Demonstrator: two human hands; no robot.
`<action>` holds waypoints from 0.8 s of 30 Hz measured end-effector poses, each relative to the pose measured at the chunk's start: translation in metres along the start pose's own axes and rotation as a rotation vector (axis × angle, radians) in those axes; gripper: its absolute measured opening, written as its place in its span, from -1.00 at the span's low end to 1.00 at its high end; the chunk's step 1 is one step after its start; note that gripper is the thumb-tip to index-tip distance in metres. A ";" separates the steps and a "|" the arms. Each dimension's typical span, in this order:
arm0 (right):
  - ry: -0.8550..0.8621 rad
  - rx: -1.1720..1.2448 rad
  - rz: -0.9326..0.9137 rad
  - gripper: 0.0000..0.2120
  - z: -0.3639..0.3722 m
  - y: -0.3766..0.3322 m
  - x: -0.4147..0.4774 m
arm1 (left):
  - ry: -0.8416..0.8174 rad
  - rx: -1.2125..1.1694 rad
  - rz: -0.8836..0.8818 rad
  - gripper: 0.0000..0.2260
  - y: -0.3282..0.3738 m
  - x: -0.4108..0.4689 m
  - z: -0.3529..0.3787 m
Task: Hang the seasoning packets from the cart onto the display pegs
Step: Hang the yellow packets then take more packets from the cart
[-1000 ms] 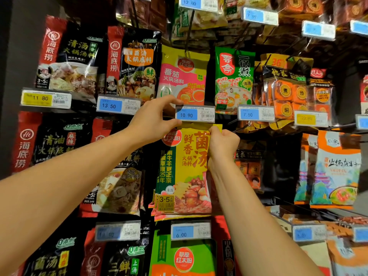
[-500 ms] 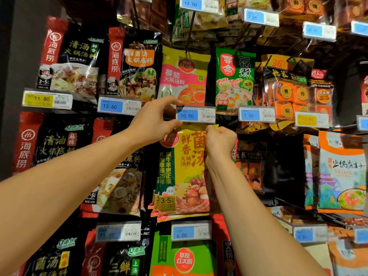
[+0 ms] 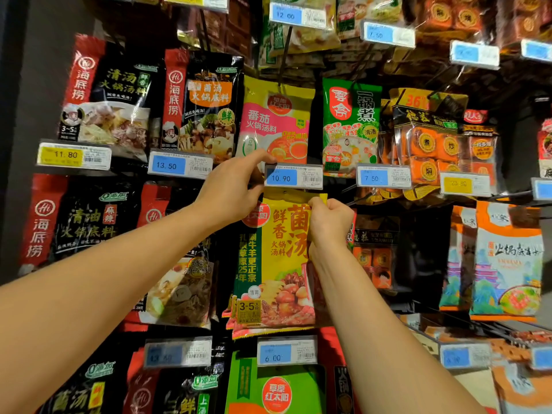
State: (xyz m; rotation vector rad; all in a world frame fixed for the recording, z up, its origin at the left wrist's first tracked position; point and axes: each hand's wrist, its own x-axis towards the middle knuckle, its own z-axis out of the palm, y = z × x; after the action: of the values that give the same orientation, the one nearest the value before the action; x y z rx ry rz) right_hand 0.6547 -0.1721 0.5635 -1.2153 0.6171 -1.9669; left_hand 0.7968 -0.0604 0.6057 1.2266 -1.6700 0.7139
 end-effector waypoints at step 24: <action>-0.045 -0.073 0.101 -0.66 -0.003 -0.005 -0.001 | 0.081 0.209 0.176 -0.54 -0.001 -0.004 -0.001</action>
State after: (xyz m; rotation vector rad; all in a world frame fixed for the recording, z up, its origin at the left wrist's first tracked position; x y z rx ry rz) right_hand 0.6508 -0.1681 0.5658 -1.2453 0.7188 -1.8423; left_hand 0.7988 -0.0581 0.6025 1.1858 -1.6822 1.0546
